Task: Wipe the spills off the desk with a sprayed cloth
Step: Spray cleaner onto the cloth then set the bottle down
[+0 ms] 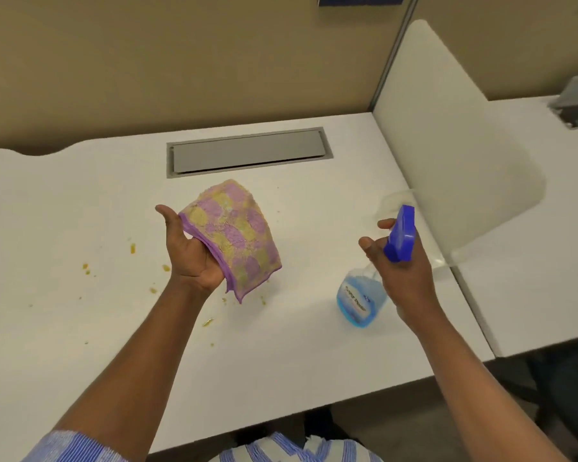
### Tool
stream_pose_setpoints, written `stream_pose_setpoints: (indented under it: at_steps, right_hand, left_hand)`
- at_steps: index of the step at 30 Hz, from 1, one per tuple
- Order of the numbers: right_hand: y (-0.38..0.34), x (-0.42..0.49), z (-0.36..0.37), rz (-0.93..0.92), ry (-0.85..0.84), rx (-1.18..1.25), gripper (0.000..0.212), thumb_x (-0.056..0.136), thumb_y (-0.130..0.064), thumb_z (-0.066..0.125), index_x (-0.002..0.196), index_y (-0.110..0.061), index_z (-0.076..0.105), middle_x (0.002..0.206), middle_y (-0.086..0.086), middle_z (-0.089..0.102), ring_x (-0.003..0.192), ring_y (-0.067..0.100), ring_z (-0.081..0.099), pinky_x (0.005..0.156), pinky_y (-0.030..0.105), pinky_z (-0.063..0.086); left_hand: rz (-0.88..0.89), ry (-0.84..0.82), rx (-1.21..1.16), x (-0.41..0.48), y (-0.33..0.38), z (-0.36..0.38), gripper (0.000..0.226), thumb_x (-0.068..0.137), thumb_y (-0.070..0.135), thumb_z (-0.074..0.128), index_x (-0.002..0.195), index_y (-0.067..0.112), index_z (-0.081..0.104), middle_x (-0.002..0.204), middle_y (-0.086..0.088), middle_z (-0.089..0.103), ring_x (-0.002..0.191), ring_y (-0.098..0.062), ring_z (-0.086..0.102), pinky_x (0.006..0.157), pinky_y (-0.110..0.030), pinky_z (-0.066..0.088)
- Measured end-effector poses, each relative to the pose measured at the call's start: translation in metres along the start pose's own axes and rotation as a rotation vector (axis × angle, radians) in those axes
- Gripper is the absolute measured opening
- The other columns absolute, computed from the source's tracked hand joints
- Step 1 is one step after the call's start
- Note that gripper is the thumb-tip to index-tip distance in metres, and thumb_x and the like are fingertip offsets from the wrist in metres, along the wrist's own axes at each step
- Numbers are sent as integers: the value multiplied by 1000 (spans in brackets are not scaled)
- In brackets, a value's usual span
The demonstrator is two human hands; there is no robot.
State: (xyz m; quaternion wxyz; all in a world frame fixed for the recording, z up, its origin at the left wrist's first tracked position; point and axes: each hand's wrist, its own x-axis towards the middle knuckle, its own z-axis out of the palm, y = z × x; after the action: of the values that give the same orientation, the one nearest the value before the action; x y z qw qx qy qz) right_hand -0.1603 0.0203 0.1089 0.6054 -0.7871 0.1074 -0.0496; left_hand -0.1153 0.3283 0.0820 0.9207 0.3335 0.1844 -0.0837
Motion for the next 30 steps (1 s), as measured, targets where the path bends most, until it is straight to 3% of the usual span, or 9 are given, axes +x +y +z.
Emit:
stream_pose_setpoints:
  at_steps: [2, 5, 6, 8, 10, 16, 23, 27, 30]
  right_hand:
    - [9, 2, -28, 3, 117, -4, 34, 91, -42, 78, 111, -50, 52, 76, -18, 64, 75, -4, 64, 76, 14, 48]
    - [26, 3, -64, 27, 271, 28, 47, 94, -34, 75, 131, -35, 46, 88, -28, 65, 88, -9, 65, 71, -1, 47]
    - [33, 3, -73, 43, 312, 47, 54, 95, -31, 75, 138, -28, 43, 100, -24, 66, 95, -5, 66, 72, -2, 47]
    - [44, 4, -87, 72, 400, 70, 63, 95, -25, 75, 145, -23, 37, 130, 0, 62, 114, 10, 64, 73, -2, 48]
    - [51, 7, -95, 83, 501, 74, 67, 94, -23, 76, 147, -21, 34, 144, 8, 53, 121, 19, 62, 78, 1, 51]
    - [59, 20, -96, 66, 734, 77, 76, 92, -19, 78, 150, -15, 29, 139, -5, 47, 107, 2, 61, 83, 5, 53]
    - [73, 27, -85, 78, 749, 43, 85, 89, -18, 81, 154, -13, 26, 141, -3, 46, 119, 14, 56, 97, 21, 56]
    - [78, 22, -84, 135, 705, 18, 99, 88, -23, 83, 160, -17, 16, 143, 11, 56, 124, 20, 61, 105, 35, 53]
    - [80, 8, -84, 198, 632, 23, 109, 89, -28, 82, 164, -26, 4, 154, 10, 50, 138, 26, 56, 109, 39, 50]
  left_hand:
    - [-40, -21, 21, 5, -16, 13, 105, 81, 93, 27, 150, 19, 53, 149, -11, 60, 134, -37, 59, 103, -59, 53]
    - [-92, -62, 67, 13, -38, 32, 107, 80, 94, 26, 152, 19, 50, 151, -11, 58, 136, -37, 57, 104, -59, 51]
    - [-110, -72, 74, 15, -45, 38, 108, 79, 95, 26, 152, 19, 50, 151, -11, 57, 137, -37, 57, 104, -59, 52]
    - [-144, -91, 83, 18, -56, 49, 108, 78, 95, 27, 151, 20, 52, 151, -10, 58, 136, -37, 58, 103, -59, 52]
    - [-177, -122, 94, 20, -66, 57, 110, 77, 96, 27, 152, 19, 51, 152, -11, 57, 138, -38, 56, 108, -61, 48]
    - [-234, -160, 109, 21, -87, 66, 110, 77, 96, 27, 153, 20, 50, 154, -11, 55, 140, -39, 53, 113, -63, 42]
    - [-251, -152, 79, 10, -93, 60, 111, 77, 96, 28, 153, 18, 49, 154, -12, 54, 140, -39, 53, 112, -64, 41]
    - [-241, -137, 79, 3, -88, 52, 112, 73, 94, 35, 153, 18, 50, 153, -13, 55, 141, -39, 52, 111, -62, 43]
    - [-254, -142, 44, -2, -84, 45, 108, 79, 94, 28, 149, 17, 55, 150, -14, 58, 137, -39, 56, 108, -61, 48]
